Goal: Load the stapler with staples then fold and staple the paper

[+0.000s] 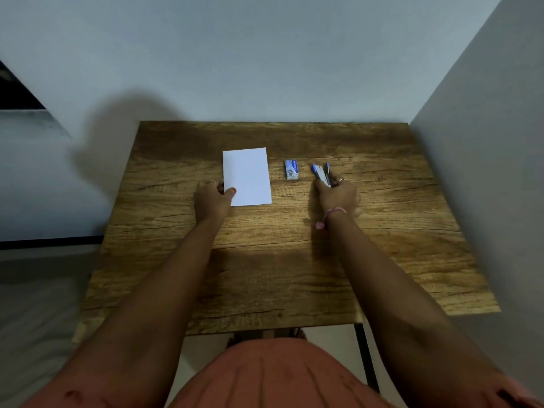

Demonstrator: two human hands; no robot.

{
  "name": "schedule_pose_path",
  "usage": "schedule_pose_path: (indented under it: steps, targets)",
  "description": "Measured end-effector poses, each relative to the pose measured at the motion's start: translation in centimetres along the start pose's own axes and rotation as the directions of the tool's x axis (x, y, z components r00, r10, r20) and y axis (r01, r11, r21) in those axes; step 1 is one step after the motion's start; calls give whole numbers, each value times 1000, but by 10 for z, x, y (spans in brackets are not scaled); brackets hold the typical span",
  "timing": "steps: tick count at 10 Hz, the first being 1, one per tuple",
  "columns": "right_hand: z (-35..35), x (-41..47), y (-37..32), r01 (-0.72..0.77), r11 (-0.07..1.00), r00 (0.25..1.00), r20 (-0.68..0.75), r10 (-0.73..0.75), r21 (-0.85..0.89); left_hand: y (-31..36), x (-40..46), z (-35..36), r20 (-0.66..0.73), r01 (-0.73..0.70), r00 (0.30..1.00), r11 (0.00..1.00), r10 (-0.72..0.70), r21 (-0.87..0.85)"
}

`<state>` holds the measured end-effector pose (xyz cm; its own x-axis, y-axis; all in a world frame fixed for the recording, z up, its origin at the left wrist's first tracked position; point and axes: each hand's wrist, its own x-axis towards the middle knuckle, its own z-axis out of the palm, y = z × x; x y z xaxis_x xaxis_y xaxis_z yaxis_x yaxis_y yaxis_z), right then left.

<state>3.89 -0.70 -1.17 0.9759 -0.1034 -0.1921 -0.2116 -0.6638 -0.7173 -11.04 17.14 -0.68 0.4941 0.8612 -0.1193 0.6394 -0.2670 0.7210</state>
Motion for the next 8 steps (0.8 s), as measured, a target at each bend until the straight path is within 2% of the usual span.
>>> schedule_pose_path:
  steps: [2, 4, 6, 7, 8]
  targets:
    - [7, 3, -9, -16, 997, 999, 43, 13, 75, -2, 6, 2, -18, 3, 1000, 1000, -3, -2]
    - [9, 8, -10, 4, 1000, 999, 49, -5, 31, -3, 8, 3, -10, -11, 1000, 1000, 11, 1]
    - [8, 9, -4, 38, 993, 993, 104, -50, 114, -2, 10, 1, -9, 8, 1000, 999, -8, -40]
    - [7, 4, -1, 33, 995, 998, 41, -37, 98, 2, 5, -3, -31, 34, 999, 996, -36, -84]
    - [9, 2, 2, 84, 996, 996, -1, -84, 36, 6, 0, -6, -84, 59, 994, 990, -70, -126]
